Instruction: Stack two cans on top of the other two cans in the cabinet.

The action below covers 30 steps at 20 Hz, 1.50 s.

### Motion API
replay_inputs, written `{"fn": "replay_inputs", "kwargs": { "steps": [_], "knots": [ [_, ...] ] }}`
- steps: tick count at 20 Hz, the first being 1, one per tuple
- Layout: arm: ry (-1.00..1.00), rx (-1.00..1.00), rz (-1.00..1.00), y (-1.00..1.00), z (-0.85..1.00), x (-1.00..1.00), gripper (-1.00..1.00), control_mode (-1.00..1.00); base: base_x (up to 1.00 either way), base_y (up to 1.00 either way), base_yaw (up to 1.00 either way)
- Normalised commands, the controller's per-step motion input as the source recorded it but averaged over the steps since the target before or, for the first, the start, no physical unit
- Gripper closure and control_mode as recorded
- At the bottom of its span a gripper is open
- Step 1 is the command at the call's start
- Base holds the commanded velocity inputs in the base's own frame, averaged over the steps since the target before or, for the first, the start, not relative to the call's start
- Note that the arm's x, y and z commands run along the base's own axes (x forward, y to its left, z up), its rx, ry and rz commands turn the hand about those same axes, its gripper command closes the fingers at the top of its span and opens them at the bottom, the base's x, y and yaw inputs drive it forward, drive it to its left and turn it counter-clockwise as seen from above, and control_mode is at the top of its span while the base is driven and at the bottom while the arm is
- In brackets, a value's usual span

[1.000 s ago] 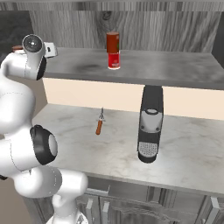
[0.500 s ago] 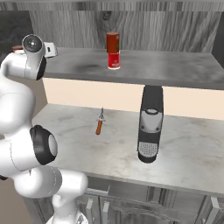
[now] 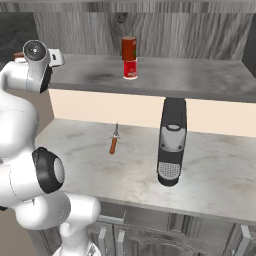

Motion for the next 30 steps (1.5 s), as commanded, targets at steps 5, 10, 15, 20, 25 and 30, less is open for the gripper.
{"fn": "replay_inputs", "kwargs": {
  "steps": [5, 10, 15, 20, 25, 30],
  "knots": [
    [0.0, 0.0, 0.0, 0.0, 0.0, 0.0, -1.0, -1.0, 0.0, 0.0, 0.0],
    [0.0, 0.0, 0.0, 0.0, 0.0, 0.0, -1.0, -1.0, 0.0, 0.0, 0.0],
    [0.0, 0.0, 0.0, 0.0, 0.0, 0.01, -1.0, -1.0, 0.0, 0.0, 0.0],
    [0.0, 0.0, 0.0, 0.0, 0.0, 0.04, -1.0, -1.0, 0.0, 0.0, 0.0],
    [0.0, 0.0, 0.0, 0.0, 0.0, 0.06, -1.0, -1.0, 0.0, 0.0, 0.0],
    [0.0, 0.0, 0.0, 0.0, 0.0, 0.0, -1.0, -1.0, 0.0, 0.0, 0.0]
  ]
}}
